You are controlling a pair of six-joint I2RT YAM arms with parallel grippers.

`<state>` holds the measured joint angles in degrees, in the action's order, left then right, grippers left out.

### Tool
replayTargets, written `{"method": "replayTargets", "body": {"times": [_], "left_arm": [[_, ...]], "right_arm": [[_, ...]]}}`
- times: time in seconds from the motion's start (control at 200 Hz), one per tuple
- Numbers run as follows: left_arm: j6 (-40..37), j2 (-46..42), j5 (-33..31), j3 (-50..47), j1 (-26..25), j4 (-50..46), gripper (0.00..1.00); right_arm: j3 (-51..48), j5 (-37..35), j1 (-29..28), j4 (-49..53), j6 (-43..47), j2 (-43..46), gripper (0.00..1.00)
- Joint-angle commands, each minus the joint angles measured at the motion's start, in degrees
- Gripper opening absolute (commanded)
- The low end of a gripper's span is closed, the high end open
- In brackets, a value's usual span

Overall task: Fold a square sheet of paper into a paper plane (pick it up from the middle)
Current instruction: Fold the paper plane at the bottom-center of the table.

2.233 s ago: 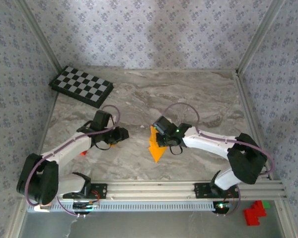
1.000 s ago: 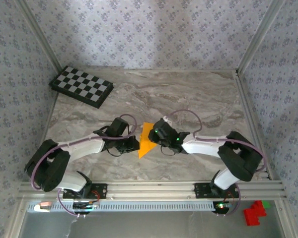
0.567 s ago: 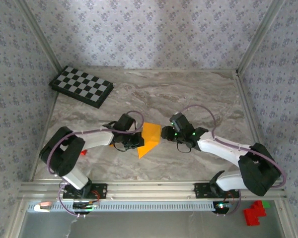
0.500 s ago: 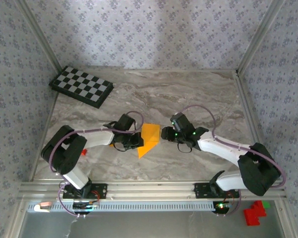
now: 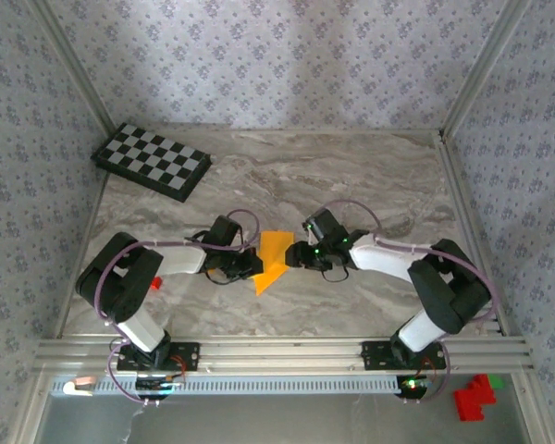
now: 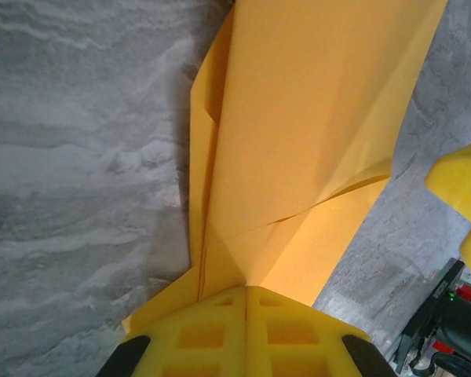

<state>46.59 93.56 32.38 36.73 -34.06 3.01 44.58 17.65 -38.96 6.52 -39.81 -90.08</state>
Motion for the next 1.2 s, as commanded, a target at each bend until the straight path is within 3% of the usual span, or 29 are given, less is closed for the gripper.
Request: {"method": "replayTargets", "body": {"times": [0.0, 0.69, 1.194], "left_arm": [[-0.6, 0.7, -0.1, -1.5, 0.7, -0.5, 0.03], [-1.8, -0.2, 0.4, -2.2, 0.8, -0.6, 0.03], [-2.2, -1.0, 0.2, -2.2, 0.8, -1.3, 0.03]], "right_arm": [[2.0, 3.6, 0.1, -2.8, -0.9, -2.3, 0.56], [2.6, 5.7, 0.5, -6.2, -4.9, -6.6, 0.51], [-2.0, 7.4, 2.1, -15.5, -10.1, -5.7, 0.49]]}}
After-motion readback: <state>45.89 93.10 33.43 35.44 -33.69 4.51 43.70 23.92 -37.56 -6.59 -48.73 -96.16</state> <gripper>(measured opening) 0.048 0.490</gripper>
